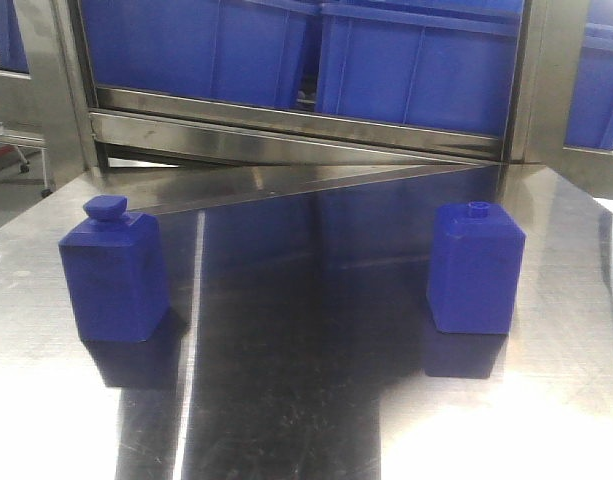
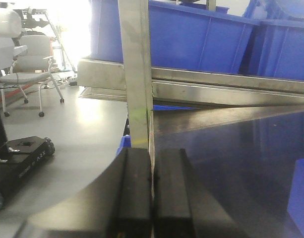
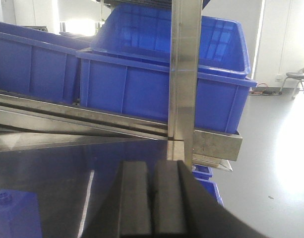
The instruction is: Pick and sort blue part to right shelf
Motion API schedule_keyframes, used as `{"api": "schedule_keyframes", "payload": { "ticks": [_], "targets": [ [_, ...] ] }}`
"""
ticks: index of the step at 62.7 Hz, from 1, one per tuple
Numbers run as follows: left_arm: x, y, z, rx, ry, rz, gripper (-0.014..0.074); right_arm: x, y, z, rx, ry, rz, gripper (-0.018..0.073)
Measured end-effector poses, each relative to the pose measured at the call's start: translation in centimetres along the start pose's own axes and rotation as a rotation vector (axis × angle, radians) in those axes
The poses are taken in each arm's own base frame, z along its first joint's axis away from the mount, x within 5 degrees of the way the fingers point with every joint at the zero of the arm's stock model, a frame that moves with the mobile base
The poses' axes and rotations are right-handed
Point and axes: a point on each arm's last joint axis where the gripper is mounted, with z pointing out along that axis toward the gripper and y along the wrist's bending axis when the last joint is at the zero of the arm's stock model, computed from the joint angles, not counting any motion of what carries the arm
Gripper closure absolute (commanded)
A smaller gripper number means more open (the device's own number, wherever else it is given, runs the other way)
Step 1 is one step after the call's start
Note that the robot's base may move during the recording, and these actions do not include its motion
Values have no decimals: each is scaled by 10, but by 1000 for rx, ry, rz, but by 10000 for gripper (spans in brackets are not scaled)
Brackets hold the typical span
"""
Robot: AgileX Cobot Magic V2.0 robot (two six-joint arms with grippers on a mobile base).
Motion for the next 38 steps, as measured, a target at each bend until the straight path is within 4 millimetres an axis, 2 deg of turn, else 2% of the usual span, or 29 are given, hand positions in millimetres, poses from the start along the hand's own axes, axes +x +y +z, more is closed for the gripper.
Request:
{"api": "schedule_keyframes", "payload": {
  "ticks": [14, 20, 38],
  "targets": [
    [0, 0, 0, 0, 0, 0, 474, 0, 0, 0, 1, 3, 12, 503],
    [0, 0, 0, 0, 0, 0, 474, 0, 0, 0, 1, 69, 48, 503],
    [0, 0, 0, 0, 0, 0, 474, -36, 4, -6, -18, 186, 69, 503]
  ]
}}
